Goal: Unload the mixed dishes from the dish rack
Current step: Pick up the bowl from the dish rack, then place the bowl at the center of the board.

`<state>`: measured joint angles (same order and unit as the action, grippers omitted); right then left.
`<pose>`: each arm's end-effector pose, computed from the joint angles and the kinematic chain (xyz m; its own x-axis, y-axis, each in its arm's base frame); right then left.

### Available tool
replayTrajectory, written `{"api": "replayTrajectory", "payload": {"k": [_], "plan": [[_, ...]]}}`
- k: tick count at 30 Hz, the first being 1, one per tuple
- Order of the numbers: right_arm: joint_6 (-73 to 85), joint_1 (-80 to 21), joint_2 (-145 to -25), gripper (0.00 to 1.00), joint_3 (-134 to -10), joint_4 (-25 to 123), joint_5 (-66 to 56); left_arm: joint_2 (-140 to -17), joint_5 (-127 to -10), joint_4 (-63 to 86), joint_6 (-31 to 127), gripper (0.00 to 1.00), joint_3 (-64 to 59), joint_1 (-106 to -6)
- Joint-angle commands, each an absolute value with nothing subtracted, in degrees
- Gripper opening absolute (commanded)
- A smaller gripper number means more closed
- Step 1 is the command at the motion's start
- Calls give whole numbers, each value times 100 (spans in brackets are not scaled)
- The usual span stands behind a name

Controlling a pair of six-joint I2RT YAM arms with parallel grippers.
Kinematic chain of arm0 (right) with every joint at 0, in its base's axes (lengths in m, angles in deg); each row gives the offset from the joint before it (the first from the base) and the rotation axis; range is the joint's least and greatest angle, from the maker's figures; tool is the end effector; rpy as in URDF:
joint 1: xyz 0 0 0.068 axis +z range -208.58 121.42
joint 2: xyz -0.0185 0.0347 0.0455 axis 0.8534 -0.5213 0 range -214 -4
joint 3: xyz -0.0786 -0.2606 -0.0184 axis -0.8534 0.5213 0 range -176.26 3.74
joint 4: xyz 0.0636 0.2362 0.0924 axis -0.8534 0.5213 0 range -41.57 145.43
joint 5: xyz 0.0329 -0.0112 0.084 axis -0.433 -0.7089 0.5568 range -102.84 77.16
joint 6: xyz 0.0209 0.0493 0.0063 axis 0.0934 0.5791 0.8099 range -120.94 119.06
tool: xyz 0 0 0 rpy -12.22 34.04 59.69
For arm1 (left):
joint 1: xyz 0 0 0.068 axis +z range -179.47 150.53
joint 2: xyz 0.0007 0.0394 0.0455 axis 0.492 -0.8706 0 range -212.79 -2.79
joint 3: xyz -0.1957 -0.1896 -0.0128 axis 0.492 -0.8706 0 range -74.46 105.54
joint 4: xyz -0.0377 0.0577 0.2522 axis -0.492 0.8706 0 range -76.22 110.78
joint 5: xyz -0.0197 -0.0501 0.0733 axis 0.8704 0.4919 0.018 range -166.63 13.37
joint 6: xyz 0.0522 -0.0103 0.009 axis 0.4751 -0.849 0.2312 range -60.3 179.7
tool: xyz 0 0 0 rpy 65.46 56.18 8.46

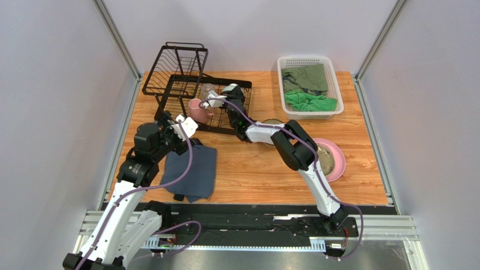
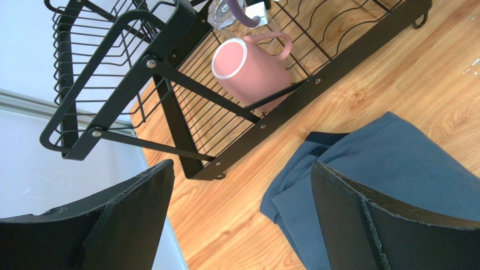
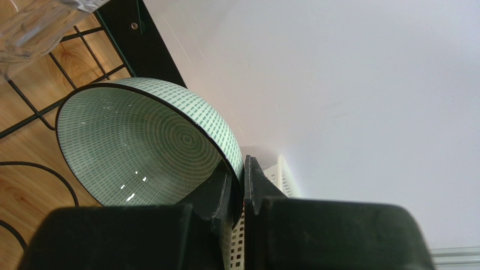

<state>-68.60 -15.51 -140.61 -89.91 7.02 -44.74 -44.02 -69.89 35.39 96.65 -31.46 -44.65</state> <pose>0.4045 0.3524 0.1689 0.1717 -0.9143 -0.3667 -0.0921 0.3558 -0.9300 0.1605 -0.0478 0.3178 -0.0415 0.6298 -0.7756 0.4899 0.6894 0.5336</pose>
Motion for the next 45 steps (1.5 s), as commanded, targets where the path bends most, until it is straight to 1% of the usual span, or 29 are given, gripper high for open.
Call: {"api": "replayTrajectory", "payload": {"k": [1,5,14,15,17,18,20,21,26,29,37,38,45], "plan": [[-6556,-1552,-13330,0,-8952,271,-4606,-4304,-6969,3452,9644,99,-3140,-4433],[-5966,-1578,-12855,0,-8820,860,-4650,-4252,-6960,3479,9652,99,-3140,-4433],[-3895,-1762,-11643,0,-9065,3267,-4536,-4172,-6899,3566,9573,99,-3104,-4433],[-3699,-1797,-11563,0,-9118,3844,-4422,-4155,-6907,3584,9582,99,-3104,-4433],[-3260,-1920,-11396,0,-9319,4479,-4273,-4120,-6899,3645,9591,99,-3096,-4433],[-2840,-1973,-11256,0,-9382,5127,-4107,-4111,-6881,3681,9591,99,-3078,-4433],[-2486,-2140,-11097,0,-9487,5667,-3913,-4102,-6846,3742,9600,99,-3052,-4433],[-2145,-2193,-10931,0,-9488,6096,-3677,-4093,-6820,3768,9582,99,-3043,-4433],[-1422,-2649,-10481,0,-9453,7397,-2772,-4102,-6653,3944,9520,99,-2955,-4433],[-1097,-2948,-10244,0,-9356,7952,-2244,-4128,-6582,4050,9520,99,-2902,-4433],[-842,-3546,-9576,0,-8452,8508,-1372,-4199,-6275,4296,9476,99,-2832,-4433],[-789,-3590,-9506,0,-8398,8647,-1015,-4199,-6266,4305,9468,99,-2841,-4433],[-657,-3828,-9478,0,-7923,8816,-467,-4216,-6195,4349,9494,99,-2920,-4433]]}}
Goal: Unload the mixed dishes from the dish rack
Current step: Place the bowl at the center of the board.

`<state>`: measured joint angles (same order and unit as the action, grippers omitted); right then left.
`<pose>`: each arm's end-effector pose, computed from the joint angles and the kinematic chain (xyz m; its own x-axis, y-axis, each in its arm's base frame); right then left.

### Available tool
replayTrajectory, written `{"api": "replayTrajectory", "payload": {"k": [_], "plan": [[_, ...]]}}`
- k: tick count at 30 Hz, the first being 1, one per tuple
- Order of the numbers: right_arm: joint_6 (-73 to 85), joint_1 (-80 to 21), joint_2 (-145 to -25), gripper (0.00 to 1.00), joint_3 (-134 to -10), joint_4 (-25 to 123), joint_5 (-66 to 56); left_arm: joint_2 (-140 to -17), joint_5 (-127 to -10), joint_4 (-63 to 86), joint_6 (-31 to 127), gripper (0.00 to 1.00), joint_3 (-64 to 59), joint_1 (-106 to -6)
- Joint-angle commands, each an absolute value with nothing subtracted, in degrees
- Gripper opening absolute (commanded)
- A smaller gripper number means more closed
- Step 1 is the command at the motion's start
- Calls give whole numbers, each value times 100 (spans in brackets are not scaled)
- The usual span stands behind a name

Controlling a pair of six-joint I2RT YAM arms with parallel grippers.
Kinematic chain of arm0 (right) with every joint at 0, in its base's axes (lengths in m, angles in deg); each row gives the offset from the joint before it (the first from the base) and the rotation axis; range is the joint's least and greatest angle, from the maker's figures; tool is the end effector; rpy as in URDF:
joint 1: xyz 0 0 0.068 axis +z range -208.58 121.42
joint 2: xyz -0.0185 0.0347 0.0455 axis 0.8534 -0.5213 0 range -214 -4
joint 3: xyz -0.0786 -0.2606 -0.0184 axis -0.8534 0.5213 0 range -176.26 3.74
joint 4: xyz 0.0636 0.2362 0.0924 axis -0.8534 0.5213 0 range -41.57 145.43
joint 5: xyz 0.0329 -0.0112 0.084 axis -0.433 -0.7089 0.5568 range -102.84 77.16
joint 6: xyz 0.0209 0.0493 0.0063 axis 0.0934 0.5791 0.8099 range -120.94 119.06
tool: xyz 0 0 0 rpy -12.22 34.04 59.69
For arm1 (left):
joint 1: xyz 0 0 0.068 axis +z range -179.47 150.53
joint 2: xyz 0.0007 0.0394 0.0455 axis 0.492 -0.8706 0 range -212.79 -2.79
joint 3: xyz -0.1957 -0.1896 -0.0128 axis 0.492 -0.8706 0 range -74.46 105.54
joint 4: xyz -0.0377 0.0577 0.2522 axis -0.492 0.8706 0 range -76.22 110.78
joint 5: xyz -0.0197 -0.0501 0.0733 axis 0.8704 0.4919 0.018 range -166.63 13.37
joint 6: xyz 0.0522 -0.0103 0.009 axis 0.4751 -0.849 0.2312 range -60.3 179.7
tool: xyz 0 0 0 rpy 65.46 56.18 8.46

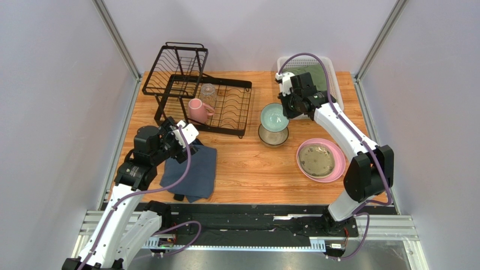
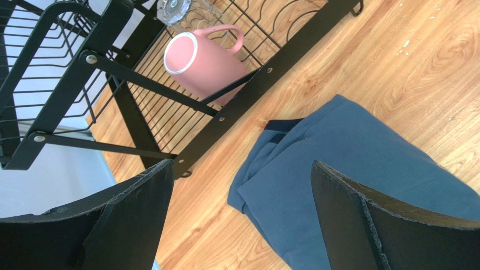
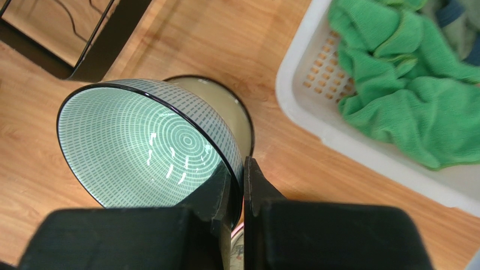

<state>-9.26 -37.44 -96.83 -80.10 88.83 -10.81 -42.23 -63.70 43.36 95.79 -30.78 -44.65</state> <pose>0.3313 0.1295 0.3149 -0.6454 -0.4046 -0.6479 -0.4804 0.8745 -0.0676 0.1469 -0.0480 0.3126 -0.0686 0.6135 -0.7867 0.6073 0.6513 0.4550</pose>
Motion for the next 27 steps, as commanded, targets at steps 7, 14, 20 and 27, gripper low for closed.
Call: {"api": "replayTrajectory", "payload": {"k": [7,14,20,27], "plan": [[-533,-3951,-9856,0,-7923,8956,-185,-4181,-6204,4472,9538,99,-2876,-4433],[-551,-3960,-10163,0,-7835,8834,-185,-4137,-6213,4489,9564,99,-2902,-4433],[-639,-3951,-10366,0,-7765,8684,-325,-4129,-6213,4472,9564,99,-2929,-4433],[-744,-3951,-10559,0,-7756,8649,-361,-4120,-6222,4463,9582,99,-2937,-4433]]}}
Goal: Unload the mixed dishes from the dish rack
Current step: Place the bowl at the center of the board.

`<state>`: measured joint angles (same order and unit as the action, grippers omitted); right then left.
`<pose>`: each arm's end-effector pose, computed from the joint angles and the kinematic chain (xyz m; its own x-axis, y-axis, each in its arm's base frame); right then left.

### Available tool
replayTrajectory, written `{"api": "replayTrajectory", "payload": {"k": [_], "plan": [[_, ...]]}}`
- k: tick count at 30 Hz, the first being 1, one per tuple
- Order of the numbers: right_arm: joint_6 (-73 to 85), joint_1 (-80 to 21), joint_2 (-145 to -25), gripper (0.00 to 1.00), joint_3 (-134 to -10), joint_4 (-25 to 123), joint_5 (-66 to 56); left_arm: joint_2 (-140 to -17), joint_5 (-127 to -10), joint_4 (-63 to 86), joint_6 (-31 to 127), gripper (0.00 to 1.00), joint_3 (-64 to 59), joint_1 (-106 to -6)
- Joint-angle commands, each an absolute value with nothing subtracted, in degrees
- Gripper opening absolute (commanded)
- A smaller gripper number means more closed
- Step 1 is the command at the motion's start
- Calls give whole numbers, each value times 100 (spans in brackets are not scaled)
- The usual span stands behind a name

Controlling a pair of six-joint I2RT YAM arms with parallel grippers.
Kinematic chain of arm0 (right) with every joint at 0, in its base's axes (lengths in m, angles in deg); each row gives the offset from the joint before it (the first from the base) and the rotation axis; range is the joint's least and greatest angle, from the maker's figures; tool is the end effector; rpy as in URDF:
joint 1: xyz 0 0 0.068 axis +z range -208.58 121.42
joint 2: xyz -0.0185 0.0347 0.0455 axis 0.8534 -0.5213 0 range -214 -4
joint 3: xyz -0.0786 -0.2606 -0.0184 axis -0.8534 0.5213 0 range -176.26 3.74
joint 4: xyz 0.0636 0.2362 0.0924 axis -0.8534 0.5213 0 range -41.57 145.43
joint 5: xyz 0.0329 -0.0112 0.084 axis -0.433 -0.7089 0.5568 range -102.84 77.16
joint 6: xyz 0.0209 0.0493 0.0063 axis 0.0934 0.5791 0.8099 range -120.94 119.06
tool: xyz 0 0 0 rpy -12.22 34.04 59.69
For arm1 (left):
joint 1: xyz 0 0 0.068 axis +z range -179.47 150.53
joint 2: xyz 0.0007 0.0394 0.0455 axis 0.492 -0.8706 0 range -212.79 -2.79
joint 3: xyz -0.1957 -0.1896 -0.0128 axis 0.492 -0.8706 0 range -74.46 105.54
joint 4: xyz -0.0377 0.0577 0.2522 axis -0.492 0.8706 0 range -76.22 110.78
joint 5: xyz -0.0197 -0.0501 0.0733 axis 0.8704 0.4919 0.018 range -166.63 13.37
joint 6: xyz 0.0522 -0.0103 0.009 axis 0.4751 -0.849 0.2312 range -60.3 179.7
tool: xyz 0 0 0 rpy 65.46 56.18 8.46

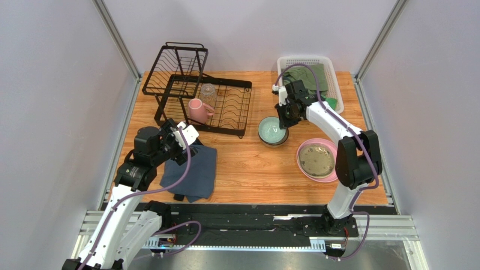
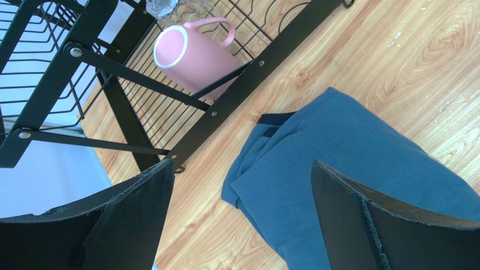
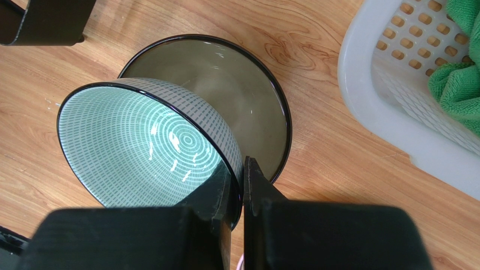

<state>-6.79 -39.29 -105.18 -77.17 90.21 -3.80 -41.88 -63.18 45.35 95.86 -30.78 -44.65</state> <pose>0.3501 0.1285 0.2474 -0.7891 -0.3828 -0.4803 -0.4786 0.8733 0.0903 0.1440 -0.0476 0.3100 -0.0853 0.6178 -0.7817 0.6255 0.6439 0.4406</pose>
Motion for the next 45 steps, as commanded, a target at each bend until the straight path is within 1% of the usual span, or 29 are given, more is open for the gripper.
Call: {"api": "replayTrajectory", "payload": {"k": [1,11,20,33,36,45], "plan": [[-762,-3951,-10568,0,-7747,8623,-369,-4111,-6222,4472,9582,99,-2946,-4433],[-885,-3951,-10674,0,-7545,8403,-677,-4076,-6257,4463,9626,99,-3034,-4433],[-903,-3951,-10806,4,-7572,8376,-704,-4067,-6239,4445,9626,99,-3052,-4433],[-920,-3951,-10841,25,-7580,8368,-774,-4014,-6257,4428,9652,99,-3104,-4433],[-929,-3951,-10824,28,-7580,8376,-800,-4005,-6257,4428,9644,99,-3113,-4433],[-982,-3942,-10710,30,-7598,8403,-1020,-3988,-6248,4446,9661,99,-3122,-4433]]}}
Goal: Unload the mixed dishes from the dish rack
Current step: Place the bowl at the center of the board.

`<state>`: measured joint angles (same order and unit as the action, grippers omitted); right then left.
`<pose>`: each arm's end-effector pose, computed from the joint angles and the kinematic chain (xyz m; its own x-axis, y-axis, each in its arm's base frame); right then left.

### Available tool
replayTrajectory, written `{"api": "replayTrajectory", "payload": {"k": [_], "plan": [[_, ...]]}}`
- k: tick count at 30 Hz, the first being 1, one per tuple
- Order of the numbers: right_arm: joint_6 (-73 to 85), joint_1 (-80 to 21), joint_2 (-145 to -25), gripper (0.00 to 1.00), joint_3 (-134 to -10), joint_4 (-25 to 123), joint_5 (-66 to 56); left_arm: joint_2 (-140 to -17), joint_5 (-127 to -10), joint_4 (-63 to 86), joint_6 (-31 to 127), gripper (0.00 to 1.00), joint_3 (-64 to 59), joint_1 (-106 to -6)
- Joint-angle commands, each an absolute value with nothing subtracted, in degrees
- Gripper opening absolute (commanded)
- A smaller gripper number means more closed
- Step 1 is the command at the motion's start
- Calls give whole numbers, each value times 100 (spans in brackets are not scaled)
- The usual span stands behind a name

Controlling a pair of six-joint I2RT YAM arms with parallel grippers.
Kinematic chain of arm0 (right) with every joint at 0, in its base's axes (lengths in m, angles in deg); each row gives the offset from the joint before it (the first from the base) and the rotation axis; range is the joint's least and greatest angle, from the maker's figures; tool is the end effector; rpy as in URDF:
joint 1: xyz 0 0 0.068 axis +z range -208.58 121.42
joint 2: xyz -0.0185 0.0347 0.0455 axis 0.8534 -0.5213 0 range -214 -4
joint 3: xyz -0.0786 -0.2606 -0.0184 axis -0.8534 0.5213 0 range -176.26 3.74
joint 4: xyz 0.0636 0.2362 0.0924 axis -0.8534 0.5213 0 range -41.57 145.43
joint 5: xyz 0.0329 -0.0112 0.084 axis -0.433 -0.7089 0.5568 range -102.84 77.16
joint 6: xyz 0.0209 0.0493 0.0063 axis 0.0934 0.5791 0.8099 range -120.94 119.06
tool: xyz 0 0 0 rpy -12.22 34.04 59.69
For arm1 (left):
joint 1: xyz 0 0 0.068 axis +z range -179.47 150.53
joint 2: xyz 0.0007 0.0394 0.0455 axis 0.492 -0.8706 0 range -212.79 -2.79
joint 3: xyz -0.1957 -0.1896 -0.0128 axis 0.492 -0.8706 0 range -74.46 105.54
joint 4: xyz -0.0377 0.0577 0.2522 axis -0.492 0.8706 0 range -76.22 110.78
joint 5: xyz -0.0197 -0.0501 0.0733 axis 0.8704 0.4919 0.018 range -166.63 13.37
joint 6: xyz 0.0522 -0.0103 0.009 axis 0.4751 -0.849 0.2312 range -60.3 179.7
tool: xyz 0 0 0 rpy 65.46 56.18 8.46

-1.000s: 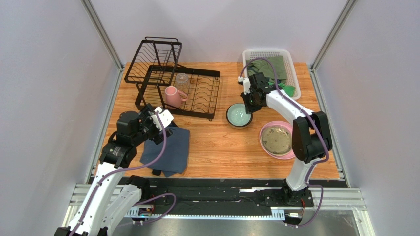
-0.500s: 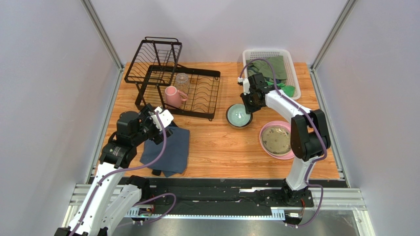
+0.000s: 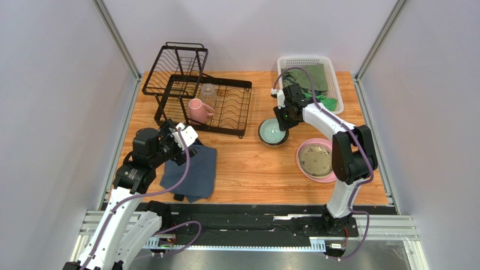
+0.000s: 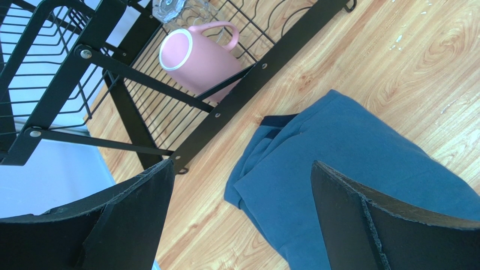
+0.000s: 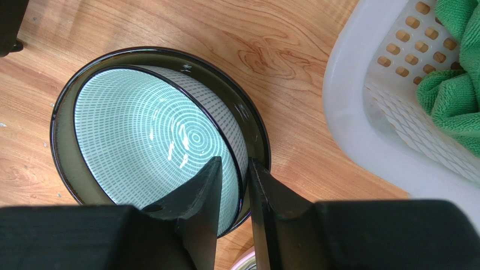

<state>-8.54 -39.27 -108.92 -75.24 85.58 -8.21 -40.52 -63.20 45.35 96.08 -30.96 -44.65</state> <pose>0.3615 0.1297 0.2177 -0.7861 -0.4151 -0.4580 -0.4722 0.8814 0.0115 0.1395 -0.0464 0.3120 -0.0675 0.6161 -0.7848 0.6167 0.6441 0.4526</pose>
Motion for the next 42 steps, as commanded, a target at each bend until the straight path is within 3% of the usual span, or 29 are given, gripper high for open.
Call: {"api": "replayTrajectory", "payload": {"k": [1,35,36,37,40,42], "plan": [[-990,-3942,-10701,30,-7598,8403,-1081,-3988,-6257,4446,9652,99,-3122,-4433],[-1289,-3574,-10059,36,-7958,8394,-1609,-3935,-6336,4428,9591,99,-3087,-4433],[-1281,-3486,-10050,38,-8106,8385,-1504,-3944,-6354,4411,9591,99,-3104,-4433],[-1263,-3459,-10050,51,-8177,8368,-1434,-3935,-6362,4410,9591,99,-3096,-4433],[-1228,-3283,-10163,68,-8546,8324,-1154,-3918,-6398,4375,9556,99,-3131,-4433],[-1245,-3126,-10287,73,-8888,8289,-1056,-3909,-6406,4375,9547,99,-3157,-4433]]}}
